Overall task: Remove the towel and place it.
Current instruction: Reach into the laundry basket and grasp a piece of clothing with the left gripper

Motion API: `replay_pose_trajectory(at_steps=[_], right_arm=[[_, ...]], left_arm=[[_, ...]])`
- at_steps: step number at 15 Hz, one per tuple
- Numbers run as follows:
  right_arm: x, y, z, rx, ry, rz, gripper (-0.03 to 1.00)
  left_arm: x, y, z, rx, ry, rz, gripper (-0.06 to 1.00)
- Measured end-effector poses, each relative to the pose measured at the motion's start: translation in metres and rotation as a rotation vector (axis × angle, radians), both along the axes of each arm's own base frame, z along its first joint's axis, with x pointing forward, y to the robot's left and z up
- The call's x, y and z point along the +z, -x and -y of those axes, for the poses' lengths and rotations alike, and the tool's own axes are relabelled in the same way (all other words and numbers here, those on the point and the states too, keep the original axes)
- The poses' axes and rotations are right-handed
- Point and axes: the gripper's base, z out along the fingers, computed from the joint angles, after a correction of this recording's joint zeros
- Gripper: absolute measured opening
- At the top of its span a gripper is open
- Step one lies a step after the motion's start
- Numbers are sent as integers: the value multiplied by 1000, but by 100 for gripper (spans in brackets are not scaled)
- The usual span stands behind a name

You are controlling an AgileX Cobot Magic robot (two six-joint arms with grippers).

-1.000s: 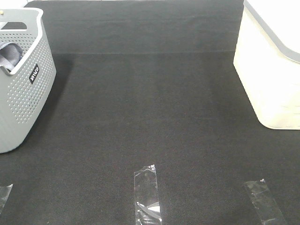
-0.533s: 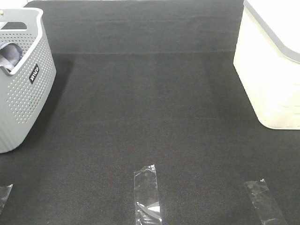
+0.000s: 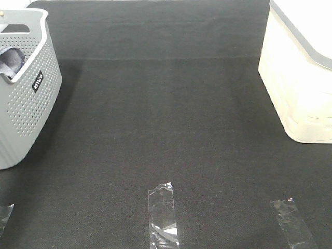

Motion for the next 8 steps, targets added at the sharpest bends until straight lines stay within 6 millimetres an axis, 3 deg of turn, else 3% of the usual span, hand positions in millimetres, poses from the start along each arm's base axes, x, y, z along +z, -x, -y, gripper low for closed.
replay_pose_trajectory(at_steps=[8], right_arm=[[0, 0, 0, 0, 0, 0, 76]], left_arm=[[-10, -116, -14, 177, -88, -306, 62]])
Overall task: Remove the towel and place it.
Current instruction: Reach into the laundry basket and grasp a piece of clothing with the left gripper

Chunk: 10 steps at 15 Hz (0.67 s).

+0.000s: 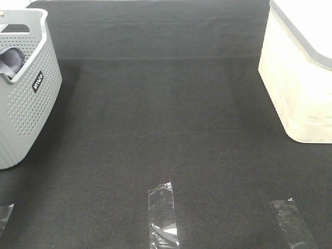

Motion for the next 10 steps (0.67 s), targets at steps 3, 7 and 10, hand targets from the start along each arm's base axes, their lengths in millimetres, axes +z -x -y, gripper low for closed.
replay_pose_trajectory(at_steps=[3, 7, 10], right_arm=[[0, 0, 0, 0, 0, 0, 76], [0, 0, 0, 0, 0, 0, 76], [0, 0, 0, 0, 0, 0, 76]], left_arm=[[-8, -38, -8, 67, -81, -87, 62], [-24, -78, -17, 140, -170, -201, 62], [-48, -101, -32, 193, -226, -280, 62]])
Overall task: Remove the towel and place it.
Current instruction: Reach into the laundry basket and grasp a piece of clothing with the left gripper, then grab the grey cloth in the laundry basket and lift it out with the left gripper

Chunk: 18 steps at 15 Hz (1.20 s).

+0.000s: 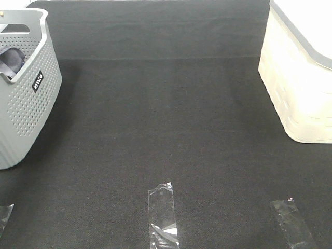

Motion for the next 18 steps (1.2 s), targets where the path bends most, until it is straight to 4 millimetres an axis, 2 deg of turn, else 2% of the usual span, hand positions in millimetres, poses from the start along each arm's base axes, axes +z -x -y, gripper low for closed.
replay_pose_trajectory(at_steps=[1, 2, 4, 5, 14, 18], right_arm=[[0, 0, 0, 0, 0, 0, 76], [0, 0, 0, 0, 0, 0, 76], [0, 0, 0, 0, 0, 0, 76], [0, 0, 0, 0, 0, 0, 76], [0, 0, 0, 0, 0, 1, 76], [0, 0, 0, 0, 0, 1, 76]], left_arm=[[-4, -2, -4, 9, -1, -6, 62], [-16, -6, -21, 49, -3, -29, 62], [-35, -11, -37, 81, -6, -63, 62], [-35, -11, -37, 81, -6, -63, 62], [-80, -44, -33, -21, 48, 51, 58], [-93, -50, -34, -49, 27, 62, 57]])
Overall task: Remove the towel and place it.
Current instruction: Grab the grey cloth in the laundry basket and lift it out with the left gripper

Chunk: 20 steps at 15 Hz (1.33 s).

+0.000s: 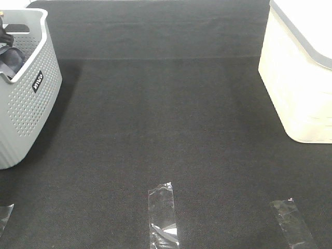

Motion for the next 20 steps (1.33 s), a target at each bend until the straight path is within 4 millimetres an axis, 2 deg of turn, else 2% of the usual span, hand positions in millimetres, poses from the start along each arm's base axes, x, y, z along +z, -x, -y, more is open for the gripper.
replay_pose_trajectory(at_steps=[5, 8, 9, 11, 12, 17, 18, 20], right_arm=[[0, 0, 0, 0, 0, 0, 76], [0, 0, 0, 0, 0, 0, 76], [0, 0, 0, 0, 0, 0, 76], [0, 0, 0, 0, 0, 0, 76], [0, 0, 0, 0, 0, 0, 76], [0, 0, 0, 0, 0, 0, 76], [0, 0, 0, 0, 0, 0, 76], [0, 0, 0, 0, 0, 0, 76]], left_arm=[[-6, -2, -2, -12, -33, -9, 40], [-5, -3, -2, -19, -36, 2, 22], [-5, -3, -2, -19, -36, 2, 22], [-5, -3, -2, -25, -42, -1, 4], [-5, -3, -2, -35, -48, -5, 0], [2, -2, -2, -53, -60, -2, 0], [8, -1, -2, -52, -62, 10, 0], [44, 7, 0, -50, -51, 85, 0]])
